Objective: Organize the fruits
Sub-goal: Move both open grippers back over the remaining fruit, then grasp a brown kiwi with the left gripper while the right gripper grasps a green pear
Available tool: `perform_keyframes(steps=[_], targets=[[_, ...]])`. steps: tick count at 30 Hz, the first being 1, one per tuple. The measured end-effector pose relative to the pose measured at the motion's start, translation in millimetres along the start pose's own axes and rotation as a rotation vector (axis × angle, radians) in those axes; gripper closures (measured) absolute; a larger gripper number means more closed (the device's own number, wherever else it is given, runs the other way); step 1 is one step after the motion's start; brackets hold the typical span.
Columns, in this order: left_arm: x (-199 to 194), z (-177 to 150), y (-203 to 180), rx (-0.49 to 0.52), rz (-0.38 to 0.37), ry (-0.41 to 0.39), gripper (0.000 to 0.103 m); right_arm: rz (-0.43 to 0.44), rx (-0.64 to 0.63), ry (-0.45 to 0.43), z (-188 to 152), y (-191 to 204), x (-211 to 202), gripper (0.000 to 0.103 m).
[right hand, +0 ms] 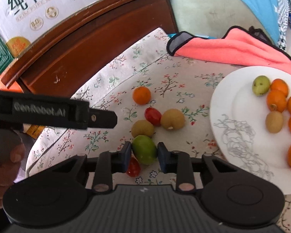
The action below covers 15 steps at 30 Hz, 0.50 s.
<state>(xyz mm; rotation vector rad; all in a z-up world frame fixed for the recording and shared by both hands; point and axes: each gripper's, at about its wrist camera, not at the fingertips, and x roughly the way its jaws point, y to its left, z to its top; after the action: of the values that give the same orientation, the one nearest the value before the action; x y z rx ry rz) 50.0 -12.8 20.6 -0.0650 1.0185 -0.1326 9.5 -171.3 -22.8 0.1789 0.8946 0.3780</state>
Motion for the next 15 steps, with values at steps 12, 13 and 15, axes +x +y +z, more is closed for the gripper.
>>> perform_keyframes(steps=[12,13,15], targets=[[23,-9,-22,0.080,0.015,-0.001,0.012,-0.028,0.033,0.026,-8,-19,-26,0.074],[25,-10,-24,0.082,0.017,0.000,0.012,-0.027,0.037,0.031,-8,-21,-26,0.074],[30,-11,-28,0.091,0.022,0.004,0.012,-0.032,0.045,0.040,-9,-23,-26,0.074]])
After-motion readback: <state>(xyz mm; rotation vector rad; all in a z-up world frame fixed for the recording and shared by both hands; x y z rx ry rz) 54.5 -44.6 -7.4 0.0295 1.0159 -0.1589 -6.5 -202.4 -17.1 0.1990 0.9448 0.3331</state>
